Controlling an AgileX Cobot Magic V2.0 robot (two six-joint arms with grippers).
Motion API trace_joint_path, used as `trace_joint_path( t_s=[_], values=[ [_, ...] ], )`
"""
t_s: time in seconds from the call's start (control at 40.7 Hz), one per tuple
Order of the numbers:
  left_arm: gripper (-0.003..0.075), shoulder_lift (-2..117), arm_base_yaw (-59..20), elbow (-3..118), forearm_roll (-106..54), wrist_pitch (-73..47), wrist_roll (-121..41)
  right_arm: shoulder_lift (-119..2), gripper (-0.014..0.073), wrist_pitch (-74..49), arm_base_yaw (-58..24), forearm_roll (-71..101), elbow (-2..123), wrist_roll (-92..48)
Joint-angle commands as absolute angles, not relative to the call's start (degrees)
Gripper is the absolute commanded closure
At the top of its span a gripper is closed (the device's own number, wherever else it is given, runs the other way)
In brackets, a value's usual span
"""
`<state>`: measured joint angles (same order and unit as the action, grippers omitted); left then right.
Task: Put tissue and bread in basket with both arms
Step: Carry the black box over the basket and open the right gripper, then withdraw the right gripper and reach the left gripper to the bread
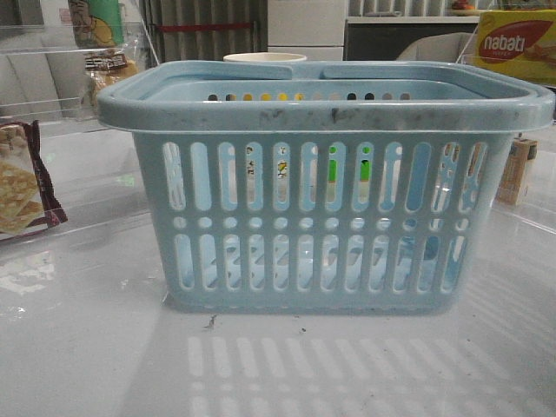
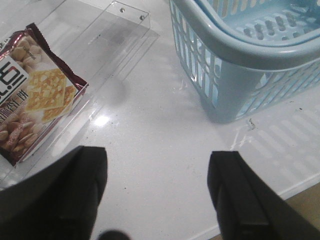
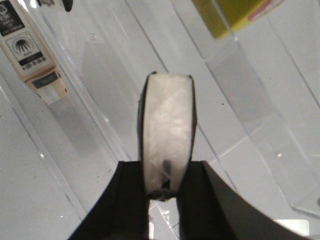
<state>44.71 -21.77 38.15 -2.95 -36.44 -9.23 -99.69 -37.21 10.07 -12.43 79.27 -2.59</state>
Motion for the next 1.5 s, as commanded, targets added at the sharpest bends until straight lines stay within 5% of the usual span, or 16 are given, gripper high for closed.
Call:
trace_joint_path(
  t_s=[0.0, 0.246, 0.713, 1.032, 1.475],
  values=[
    [0.0232, 44.66, -22.30, 39.75, -3.06, -32.05, -9.30, -93.11, 0.0424, -34.37, 10.41, -12.57, 81.56, -2.78],
    [0.0232, 44.66, -22.30, 39.75, -3.06, -32.05, -9.30, -80.53, 0.0424, -36.25, 5.93, -6.72, 81.56, -2.78],
    [0.0232, 44.66, -22.30, 39.75, -3.06, -32.01, -9.30, -77.52, 0.0411, -29.89, -21.85, 3.32, 72.16, -2.83],
    [0.0232, 44.66, -22.30, 39.75, -3.06, -32.01, -9.30, -85.39, 0.0009, -22.21, -27.25, 4.92, 69.94, -2.83],
    [0.0232, 44.66, -22.30, 39.75, -3.06, -31.92, -9.30, -68.06, 0.0075, -24.25, -27.25, 2.21, 62.79, -4.49]
  ],
)
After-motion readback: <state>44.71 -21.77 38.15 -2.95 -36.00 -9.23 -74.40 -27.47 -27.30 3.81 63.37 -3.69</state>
